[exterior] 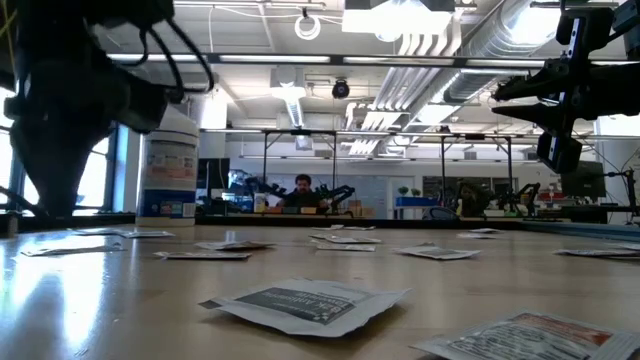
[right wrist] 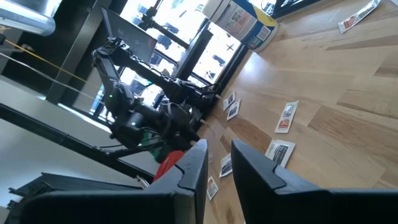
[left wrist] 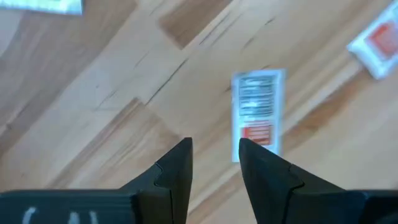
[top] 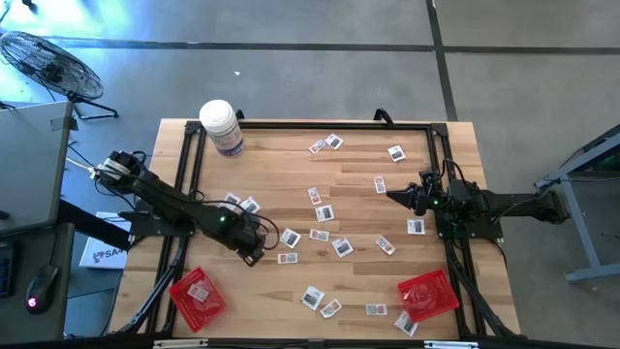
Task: Pick & Place First Aid Supplies
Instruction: Put the ointment pack into the left red bin
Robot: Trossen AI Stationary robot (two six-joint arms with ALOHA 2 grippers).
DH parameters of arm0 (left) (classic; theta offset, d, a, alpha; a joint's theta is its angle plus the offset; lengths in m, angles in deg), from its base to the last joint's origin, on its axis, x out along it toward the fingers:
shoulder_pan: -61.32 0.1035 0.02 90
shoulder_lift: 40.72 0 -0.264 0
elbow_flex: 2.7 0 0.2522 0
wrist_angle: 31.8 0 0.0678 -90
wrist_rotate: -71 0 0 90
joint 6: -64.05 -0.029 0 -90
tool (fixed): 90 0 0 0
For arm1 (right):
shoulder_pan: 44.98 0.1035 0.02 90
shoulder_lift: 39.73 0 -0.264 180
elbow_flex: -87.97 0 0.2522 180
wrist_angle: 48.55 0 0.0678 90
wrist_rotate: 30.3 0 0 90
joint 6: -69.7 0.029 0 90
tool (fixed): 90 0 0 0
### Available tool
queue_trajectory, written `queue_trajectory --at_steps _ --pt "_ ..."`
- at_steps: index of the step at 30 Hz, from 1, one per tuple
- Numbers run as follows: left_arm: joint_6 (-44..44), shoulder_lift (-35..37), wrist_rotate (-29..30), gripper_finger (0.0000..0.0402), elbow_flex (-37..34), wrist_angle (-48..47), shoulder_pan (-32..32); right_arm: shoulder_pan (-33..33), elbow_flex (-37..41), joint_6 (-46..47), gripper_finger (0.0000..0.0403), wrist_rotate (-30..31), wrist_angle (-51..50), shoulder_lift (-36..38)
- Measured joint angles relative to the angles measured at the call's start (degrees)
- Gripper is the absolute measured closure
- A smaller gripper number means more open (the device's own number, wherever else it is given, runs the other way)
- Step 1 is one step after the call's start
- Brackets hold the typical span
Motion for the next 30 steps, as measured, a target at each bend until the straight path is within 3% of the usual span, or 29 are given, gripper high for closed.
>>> queue_trajectory --at_steps 9,13,22,30 --pt "-9.4 0.0 7.8 0.0273 1.4 8.5 -1.6 0.0 0.0 0.0 0.0339 0.0 0.0 0.0" --pt "-15.7 0.0 8.7 0.0273 1.0 8.5 -1.3 0.0 0.0 0.0 0.0339 0.0 0.0 0.0" --pt "-40.3 0.0 0.0 0.0273 -5.2 15.5 0.9 0.0 0.0 0.0 0.0339 0.0 0.0 0.0" --pt "-45.5 0.0 1.6 0.0273 -5.8 16.9 6.0 0.0 0.0 0.0 0.0339 0.0 0.0 0.0"
